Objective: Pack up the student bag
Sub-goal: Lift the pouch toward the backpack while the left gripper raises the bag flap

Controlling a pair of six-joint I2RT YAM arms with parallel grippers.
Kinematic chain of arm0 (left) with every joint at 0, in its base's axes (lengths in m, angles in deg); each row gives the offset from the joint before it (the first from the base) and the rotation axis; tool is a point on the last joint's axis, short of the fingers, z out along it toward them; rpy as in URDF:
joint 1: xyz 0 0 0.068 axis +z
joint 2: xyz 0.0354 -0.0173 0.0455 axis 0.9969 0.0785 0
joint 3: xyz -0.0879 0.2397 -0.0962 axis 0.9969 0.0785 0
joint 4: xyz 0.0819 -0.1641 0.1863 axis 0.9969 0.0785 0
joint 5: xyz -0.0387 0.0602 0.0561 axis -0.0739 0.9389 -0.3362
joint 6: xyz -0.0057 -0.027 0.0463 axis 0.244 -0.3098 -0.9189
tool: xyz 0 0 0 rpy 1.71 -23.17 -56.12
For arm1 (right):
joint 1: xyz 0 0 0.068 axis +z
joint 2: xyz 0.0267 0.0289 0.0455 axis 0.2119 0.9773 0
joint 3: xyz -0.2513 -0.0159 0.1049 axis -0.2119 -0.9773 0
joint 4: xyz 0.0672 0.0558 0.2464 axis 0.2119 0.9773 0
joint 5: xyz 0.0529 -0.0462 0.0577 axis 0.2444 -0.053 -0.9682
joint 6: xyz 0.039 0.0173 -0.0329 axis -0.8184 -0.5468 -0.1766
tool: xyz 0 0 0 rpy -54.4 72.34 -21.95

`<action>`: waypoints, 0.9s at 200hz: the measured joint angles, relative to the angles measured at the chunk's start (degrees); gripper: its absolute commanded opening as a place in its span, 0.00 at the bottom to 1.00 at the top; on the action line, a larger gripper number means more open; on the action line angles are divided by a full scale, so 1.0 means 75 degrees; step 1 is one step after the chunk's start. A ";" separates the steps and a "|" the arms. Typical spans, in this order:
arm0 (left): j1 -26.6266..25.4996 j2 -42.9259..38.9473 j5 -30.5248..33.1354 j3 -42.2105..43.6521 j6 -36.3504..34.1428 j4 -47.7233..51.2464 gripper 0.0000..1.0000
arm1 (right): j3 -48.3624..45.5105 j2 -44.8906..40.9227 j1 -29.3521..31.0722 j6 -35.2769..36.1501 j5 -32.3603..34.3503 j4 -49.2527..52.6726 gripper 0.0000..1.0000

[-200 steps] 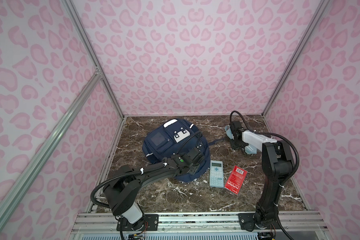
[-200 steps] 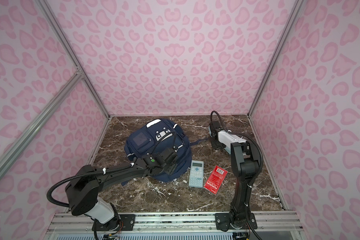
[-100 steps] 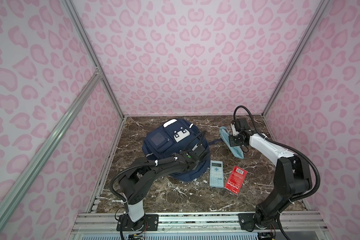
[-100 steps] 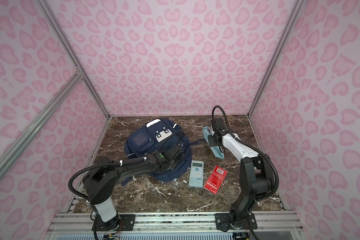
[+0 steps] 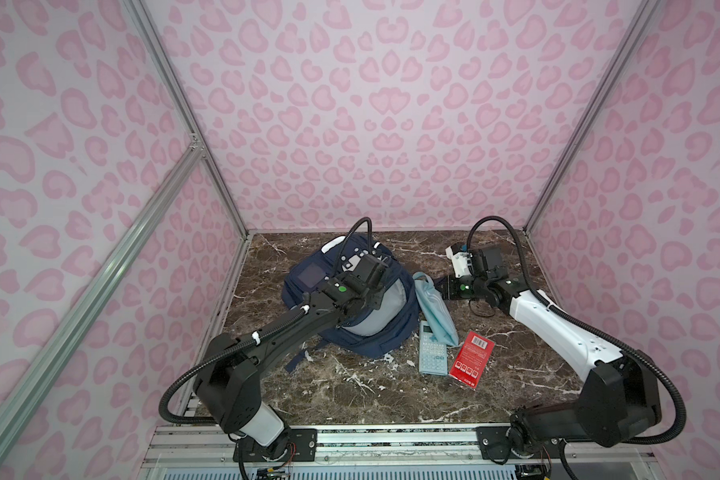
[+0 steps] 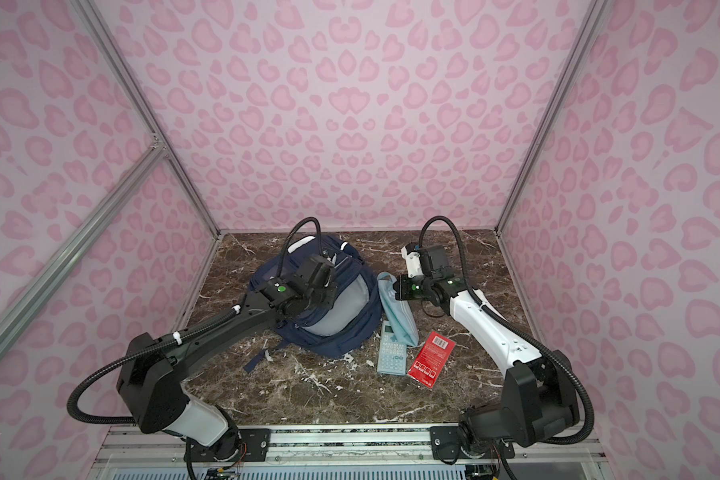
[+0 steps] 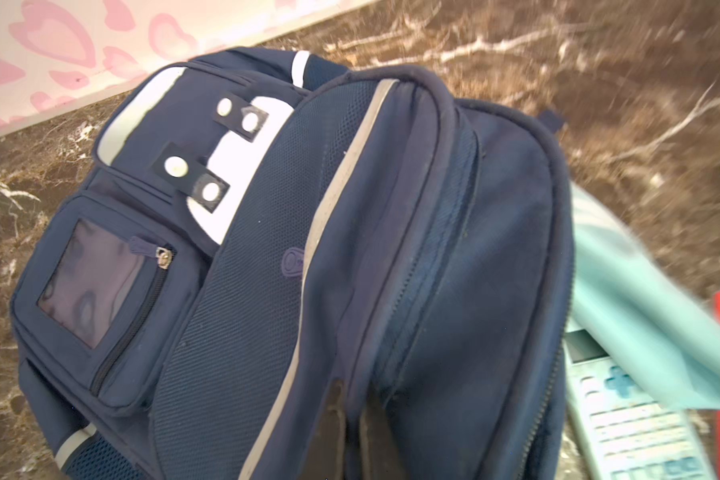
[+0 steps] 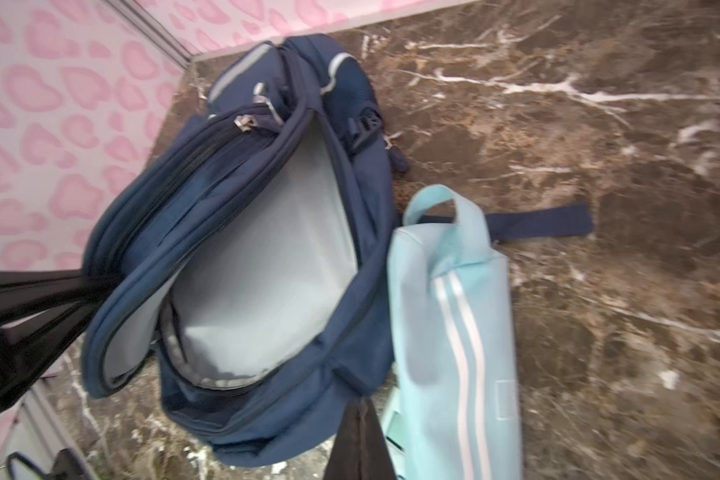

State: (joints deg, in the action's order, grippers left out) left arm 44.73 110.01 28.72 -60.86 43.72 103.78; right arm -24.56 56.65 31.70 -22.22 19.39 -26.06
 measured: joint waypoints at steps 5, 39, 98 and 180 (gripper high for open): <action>0.0070 -0.0044 -0.0119 0.0000 0.0044 0.0020 0.04 | -0.0035 -0.0114 0.0055 -0.0067 0.0009 -0.0058 0.00; 0.0239 -0.0102 -0.0589 0.0157 0.0239 -0.0006 0.03 | -0.0213 -0.0023 0.0321 -0.0181 0.0694 -0.0154 0.58; 0.0242 -0.0137 -0.1087 0.0673 0.0449 -0.0323 0.04 | 0.0073 0.1623 0.0434 0.0697 0.2107 0.0708 0.62; 0.0437 -0.0624 -0.1040 0.0493 0.0638 -0.0079 0.04 | -0.0213 0.0927 0.0163 0.0976 0.2573 0.0895 0.00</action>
State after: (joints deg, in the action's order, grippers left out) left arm 48.00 105.34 20.92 -57.17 48.51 103.19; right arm -26.16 63.60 32.92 -14.90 38.68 -19.35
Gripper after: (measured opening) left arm 0.081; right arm 0.047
